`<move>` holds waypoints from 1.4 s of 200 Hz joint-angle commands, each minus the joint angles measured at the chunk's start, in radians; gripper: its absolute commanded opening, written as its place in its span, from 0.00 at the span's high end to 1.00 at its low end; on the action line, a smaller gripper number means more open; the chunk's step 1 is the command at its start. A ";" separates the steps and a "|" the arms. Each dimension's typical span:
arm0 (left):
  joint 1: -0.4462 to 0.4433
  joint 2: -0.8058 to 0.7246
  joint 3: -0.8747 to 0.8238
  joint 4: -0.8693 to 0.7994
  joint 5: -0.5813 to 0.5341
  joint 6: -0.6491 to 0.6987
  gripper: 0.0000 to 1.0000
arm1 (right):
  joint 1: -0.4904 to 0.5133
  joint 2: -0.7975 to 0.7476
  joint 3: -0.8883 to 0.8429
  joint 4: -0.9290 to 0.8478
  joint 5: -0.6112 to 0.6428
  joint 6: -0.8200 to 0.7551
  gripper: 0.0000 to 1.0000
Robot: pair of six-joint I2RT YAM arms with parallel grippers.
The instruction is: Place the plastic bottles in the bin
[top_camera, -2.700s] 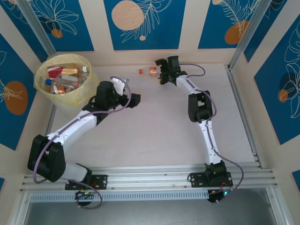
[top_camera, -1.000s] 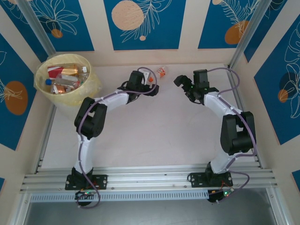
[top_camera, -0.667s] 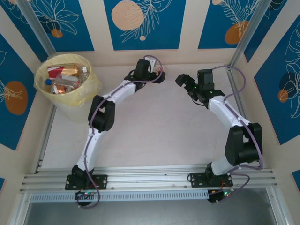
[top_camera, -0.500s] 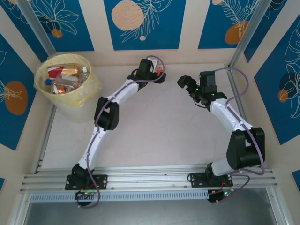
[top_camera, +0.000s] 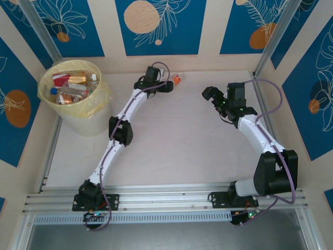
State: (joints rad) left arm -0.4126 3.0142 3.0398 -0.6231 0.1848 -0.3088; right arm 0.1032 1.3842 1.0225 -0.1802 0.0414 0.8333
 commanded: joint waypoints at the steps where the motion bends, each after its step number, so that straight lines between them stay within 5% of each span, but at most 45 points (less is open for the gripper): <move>1: -0.011 0.015 0.011 -0.021 0.098 -0.061 0.28 | -0.005 0.003 0.016 -0.015 0.012 -0.003 0.00; 54: 0.009 0.039 0.010 0.039 0.152 -0.136 0.54 | -0.005 0.019 0.041 -0.027 0.008 -0.004 0.00; 80: 0.006 0.040 0.009 0.054 0.177 -0.131 0.56 | -0.005 0.015 0.039 -0.034 0.018 -0.007 0.00; 97: 0.005 0.043 0.010 0.057 0.196 -0.131 0.42 | -0.005 0.016 0.037 -0.035 0.023 -0.007 0.00; 116: 0.003 0.043 0.009 0.051 0.219 -0.128 0.41 | -0.007 0.015 0.037 -0.038 0.028 -0.009 0.00; 247: 0.005 0.054 0.010 0.075 0.236 -0.165 0.68 | -0.010 -0.003 0.031 -0.056 0.040 -0.017 0.00; 280: -0.001 0.056 0.060 0.008 0.207 -0.109 0.83 | -0.012 -0.016 0.027 -0.062 0.046 -0.020 0.00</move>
State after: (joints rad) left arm -0.4126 3.0459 3.0406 -0.5629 0.3965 -0.4614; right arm 0.0967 1.3972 1.0321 -0.2260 0.0734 0.8330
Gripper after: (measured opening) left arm 0.303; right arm 0.997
